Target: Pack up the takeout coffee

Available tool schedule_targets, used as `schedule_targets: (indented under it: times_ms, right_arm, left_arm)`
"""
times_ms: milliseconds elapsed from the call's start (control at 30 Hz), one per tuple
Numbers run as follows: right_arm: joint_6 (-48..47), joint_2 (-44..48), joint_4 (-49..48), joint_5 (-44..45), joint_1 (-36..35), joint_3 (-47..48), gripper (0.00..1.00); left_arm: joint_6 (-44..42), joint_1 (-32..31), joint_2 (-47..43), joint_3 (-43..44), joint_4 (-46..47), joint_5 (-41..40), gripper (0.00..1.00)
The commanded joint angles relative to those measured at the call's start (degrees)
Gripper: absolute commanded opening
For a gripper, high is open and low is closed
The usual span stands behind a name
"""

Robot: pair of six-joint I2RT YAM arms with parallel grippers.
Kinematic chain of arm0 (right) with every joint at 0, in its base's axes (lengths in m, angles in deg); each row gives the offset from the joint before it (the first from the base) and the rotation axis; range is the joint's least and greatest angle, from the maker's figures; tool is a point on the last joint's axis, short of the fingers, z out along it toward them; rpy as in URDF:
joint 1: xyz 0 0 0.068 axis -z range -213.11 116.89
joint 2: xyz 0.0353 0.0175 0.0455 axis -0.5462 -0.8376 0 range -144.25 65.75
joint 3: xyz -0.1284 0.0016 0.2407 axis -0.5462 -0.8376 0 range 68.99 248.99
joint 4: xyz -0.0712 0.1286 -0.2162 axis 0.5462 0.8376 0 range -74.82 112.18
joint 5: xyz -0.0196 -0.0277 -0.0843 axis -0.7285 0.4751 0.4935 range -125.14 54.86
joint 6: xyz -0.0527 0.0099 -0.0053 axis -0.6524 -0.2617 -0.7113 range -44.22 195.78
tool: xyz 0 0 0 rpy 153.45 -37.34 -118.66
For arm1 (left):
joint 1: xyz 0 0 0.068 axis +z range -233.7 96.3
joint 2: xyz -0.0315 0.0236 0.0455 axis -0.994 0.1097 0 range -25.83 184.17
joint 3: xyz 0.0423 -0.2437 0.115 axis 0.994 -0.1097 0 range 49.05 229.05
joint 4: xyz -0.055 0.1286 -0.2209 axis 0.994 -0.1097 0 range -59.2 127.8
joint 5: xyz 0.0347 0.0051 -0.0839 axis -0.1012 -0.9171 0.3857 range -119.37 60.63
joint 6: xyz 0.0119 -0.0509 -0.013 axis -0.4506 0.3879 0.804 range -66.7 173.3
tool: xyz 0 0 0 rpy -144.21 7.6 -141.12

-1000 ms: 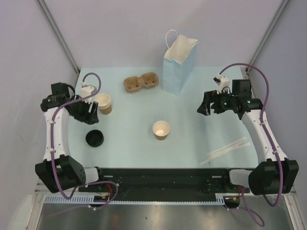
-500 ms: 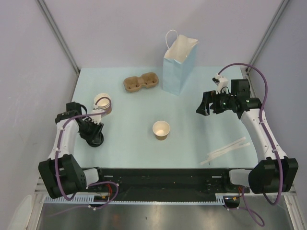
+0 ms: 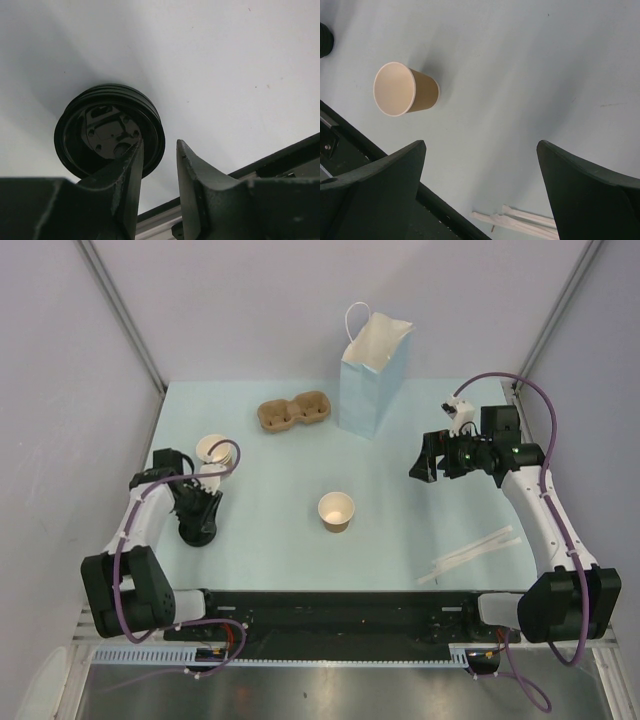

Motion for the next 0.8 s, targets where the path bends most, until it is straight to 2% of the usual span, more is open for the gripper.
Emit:
schedule_targets:
  times_ms: [0,433,633,767]
  right_arm:
    - [-0.9,-0.3,-0.1,-0.3,-0.3,2.6,1.0]
    - [-0.8,-0.8,-0.1,-0.4,-0.1,2.6,1.0]
    - [-0.8,-1.2,-0.2,-0.4,0.0,2.7,1.0]
    - [-0.7,-1.3,-0.2,-0.6,0.0,2.7,1.0]
  left_arm:
    - [2.2,-0.8,0.9,-0.6,2.5,-0.3,0.39]
    - [3.0,-1.4,3.0,-2.9,4.6,-1.1,0.35]
    - [3.4,-1.4,3.0,-3.1,5.2,-2.3,0.21]
    - [3.1,-1.4,2.3,-3.0,4.9,-3.1,0.03]
